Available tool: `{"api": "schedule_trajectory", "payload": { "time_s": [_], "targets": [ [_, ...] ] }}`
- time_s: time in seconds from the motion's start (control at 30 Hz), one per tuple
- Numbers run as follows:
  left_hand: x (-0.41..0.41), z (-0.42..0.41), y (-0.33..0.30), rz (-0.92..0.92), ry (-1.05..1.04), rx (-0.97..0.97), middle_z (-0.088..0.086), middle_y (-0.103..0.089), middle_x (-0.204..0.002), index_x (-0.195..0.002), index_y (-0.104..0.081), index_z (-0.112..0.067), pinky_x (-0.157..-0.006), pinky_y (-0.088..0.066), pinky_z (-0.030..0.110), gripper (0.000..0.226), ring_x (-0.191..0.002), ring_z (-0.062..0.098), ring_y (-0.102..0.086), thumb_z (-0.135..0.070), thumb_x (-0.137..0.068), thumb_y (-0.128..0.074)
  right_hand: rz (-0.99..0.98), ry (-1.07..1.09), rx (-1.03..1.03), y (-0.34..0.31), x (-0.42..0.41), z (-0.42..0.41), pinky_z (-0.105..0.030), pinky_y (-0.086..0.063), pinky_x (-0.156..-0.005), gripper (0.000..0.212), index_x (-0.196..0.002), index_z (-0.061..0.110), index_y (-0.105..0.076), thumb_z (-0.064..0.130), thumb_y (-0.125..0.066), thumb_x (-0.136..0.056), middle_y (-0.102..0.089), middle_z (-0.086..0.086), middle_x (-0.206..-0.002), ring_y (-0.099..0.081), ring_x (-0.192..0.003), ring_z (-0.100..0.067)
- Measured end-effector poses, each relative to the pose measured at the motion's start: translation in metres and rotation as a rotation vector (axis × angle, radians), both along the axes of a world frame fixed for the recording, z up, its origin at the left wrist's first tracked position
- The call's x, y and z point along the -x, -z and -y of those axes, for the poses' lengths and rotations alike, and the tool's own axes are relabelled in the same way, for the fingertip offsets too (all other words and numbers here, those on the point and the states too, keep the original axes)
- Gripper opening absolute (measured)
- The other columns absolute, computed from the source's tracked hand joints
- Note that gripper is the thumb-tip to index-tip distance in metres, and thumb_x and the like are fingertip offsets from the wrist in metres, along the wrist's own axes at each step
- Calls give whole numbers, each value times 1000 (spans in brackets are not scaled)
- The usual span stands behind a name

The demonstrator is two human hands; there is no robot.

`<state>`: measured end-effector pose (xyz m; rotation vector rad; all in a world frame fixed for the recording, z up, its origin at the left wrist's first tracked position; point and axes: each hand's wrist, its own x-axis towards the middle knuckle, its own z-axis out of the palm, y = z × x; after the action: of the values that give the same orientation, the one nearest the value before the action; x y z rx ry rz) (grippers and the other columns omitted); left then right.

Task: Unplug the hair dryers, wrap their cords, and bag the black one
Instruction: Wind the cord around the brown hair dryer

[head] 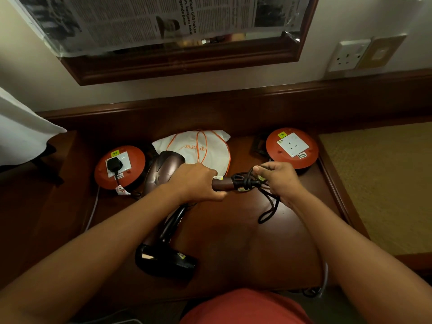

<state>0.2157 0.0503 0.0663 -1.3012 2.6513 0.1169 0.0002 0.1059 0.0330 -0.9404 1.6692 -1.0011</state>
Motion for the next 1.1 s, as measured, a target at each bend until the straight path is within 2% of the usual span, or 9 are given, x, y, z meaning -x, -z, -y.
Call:
{"api": "schedule_trajectory", "payload": {
  "time_s": [0.17,0.37,0.53,0.7,0.83,0.87,0.93,1.03,1.1],
  "targets": [
    [2,-3,4,27,3,-9,-5,-57,-73,-78,-56,-24,-59,-36,28,43,-68,17,-53,-67,-77,-53,-83,-12,98,-13,-5,4,-27,-49,-68,12,-76,14,-71,16,-67,-87,-64,0,-72,-59,-70,-13],
    [4,-5,13,92,32,-12,-3,-55,-74,-79,-58,-22,-58,-35,28,48,-67,19,-52,-69,-75,-53,-222,-106,163,-13,-12,0,-38,-53,-74,7,-84,10,-74,14,-68,-85,-68,-3,-75,-63,-75,-19],
    [6,-7,20,113,-4,-36,-1,-53,-71,-74,-53,-21,-55,-32,28,50,-66,19,-53,-71,-76,-53,-318,-198,188,-18,-19,-9,-32,-54,-67,8,-85,13,-74,16,-67,-87,-69,-2,-78,-64,-77,-21],
    [5,-4,26,113,-76,-49,0,-56,-74,-79,-56,-20,-57,-37,28,51,-68,19,-55,-71,-77,-52,-416,-279,212,-21,-24,-25,-38,-54,-66,12,-93,13,-75,16,-64,-89,-71,-6,-80,-62,-68,-19],
    [3,0,29,96,-143,-56,-1,-57,-77,-82,-56,-20,-57,-37,28,53,-70,19,-56,-72,-77,-51,-508,-376,184,-14,-34,-42,-22,-31,-50,22,-111,20,-70,21,-53,-96,-64,-3,-70,-43,-52,-6],
    [3,1,29,93,-160,-57,-1,-56,-77,-82,-55,-20,-56,-35,27,53,-70,18,-55,-73,-78,-51,-477,-367,162,-10,-37,-47,-20,-29,-49,25,-114,20,-67,20,-49,-97,-58,0,-65,-42,-52,-5],
    [2,4,27,86,-187,-58,-2,-56,-79,-83,-56,-20,-55,-33,28,54,-70,18,-54,-73,-78,-51,-227,-304,72,-2,-43,-56,-17,-29,-48,32,-121,21,-62,11,-42,-98,-49,10,-60,-41,-49,-1],
    [3,6,26,44,-226,-54,-3,-56,-77,-84,-59,-20,-57,-35,27,55,-71,17,-54,-74,-78,-51,176,-260,-37,2,-48,-64,-23,-25,-42,42,-122,25,-56,1,-33,-95,-49,1,-64,-33,-43,-7],
    [3,7,23,14,-251,-55,-3,-54,-74,-79,-56,-21,-58,-36,28,53,-71,17,-53,-74,-78,-51,401,-257,-91,4,-46,-66,-20,-20,-39,30,-118,18,-54,5,-34,-99,-49,-3,-65,-27,-42,-10]
  ]
}}
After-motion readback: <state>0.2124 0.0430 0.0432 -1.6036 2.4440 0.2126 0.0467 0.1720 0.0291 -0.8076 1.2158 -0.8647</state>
